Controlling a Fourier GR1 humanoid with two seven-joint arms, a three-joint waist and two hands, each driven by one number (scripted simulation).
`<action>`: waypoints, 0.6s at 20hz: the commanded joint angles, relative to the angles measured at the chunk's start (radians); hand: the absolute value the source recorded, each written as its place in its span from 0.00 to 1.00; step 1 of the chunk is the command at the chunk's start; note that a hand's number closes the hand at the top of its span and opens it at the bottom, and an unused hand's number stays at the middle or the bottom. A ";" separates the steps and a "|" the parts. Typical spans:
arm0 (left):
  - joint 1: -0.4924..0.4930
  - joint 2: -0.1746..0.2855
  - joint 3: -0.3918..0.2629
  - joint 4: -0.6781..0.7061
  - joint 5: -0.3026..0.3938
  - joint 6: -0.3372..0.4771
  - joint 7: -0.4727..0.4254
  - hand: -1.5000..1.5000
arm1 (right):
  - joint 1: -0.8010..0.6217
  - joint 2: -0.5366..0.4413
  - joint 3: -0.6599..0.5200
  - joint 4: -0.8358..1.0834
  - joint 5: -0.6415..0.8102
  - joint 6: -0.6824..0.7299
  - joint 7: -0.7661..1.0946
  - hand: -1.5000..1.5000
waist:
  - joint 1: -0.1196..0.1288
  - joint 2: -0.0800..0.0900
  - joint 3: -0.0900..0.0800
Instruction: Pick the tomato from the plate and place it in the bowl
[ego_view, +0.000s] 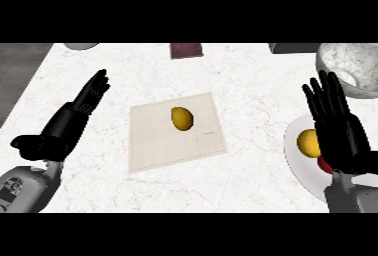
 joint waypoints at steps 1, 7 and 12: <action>0.003 -0.006 -0.016 -0.040 -0.039 0.018 0.017 0.50 | 0.042 -0.005 -0.064 -0.073 0.022 -0.093 0.007 1.00 | -0.004 0.037 -0.036; 0.068 -0.046 -0.034 -0.018 0.016 0.016 0.039 0.50 | 0.311 -0.244 -0.240 0.127 0.371 -0.343 0.057 1.00 | -0.092 0.096 -0.067; 0.098 -0.086 -0.073 -0.056 0.032 -0.023 0.094 0.50 | 0.290 0.049 -0.248 0.109 0.376 -0.622 -0.018 0.00 | 0.007 0.043 -0.036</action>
